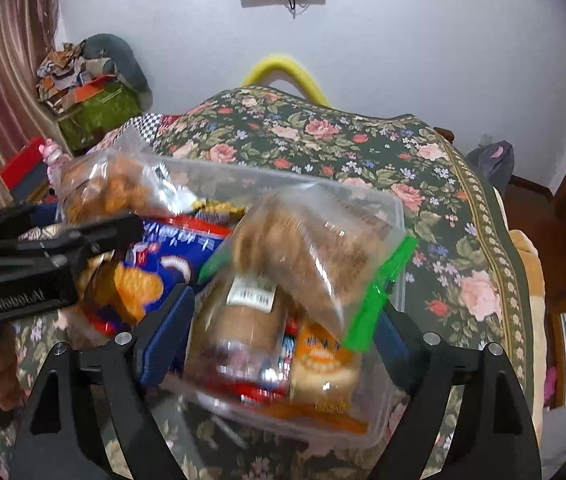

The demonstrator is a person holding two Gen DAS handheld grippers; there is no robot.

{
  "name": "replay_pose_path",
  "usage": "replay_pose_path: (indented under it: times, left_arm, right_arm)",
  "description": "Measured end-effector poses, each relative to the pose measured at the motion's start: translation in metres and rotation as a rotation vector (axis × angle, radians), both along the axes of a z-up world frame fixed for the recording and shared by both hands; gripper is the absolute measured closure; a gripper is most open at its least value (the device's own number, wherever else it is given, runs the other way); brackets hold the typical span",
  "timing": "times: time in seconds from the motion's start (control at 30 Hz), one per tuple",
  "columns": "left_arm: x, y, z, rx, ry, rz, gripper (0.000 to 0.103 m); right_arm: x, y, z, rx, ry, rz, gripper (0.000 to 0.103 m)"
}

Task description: Organize snacks

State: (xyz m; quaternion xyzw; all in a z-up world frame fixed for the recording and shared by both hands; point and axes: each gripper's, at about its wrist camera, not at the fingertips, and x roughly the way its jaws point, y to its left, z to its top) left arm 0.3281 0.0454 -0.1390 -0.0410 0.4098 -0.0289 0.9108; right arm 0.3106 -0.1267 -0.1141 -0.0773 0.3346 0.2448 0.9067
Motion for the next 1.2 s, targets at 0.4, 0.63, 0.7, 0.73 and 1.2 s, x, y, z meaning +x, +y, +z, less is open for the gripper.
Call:
replay_pose_path:
  times: [0.4,0.63,0.7,0.73,1.2]
  left_arm:
    - [-0.073,-0.003,0.061,0.015,-0.153,-0.020,0.025]
    - [-0.136,-0.006,0.127,-0.023,-0.334,-0.023,0.025]
    - [-0.156,-0.007,0.144,-0.026,-0.388,-0.022,0.024]
    - [-0.167,-0.009,0.152,-0.022,-0.415,-0.020,0.024]
    - [-0.243,-0.018,0.187,-0.023,-0.556,0.009,0.005]
  right_arm:
    - [-0.060,-0.034,0.049,0.044,-0.137,-0.016,0.020]
    - [-0.116,-0.058,0.106,0.163,-0.276,-0.038,0.020]
    - [-0.130,-0.063,0.118,0.188,-0.307,-0.040,0.020]
    - [-0.138,-0.065,0.124,0.198,-0.326,-0.040,0.020]
    - [-0.211,-0.067,0.139,0.251,-0.470,-0.056,0.000]
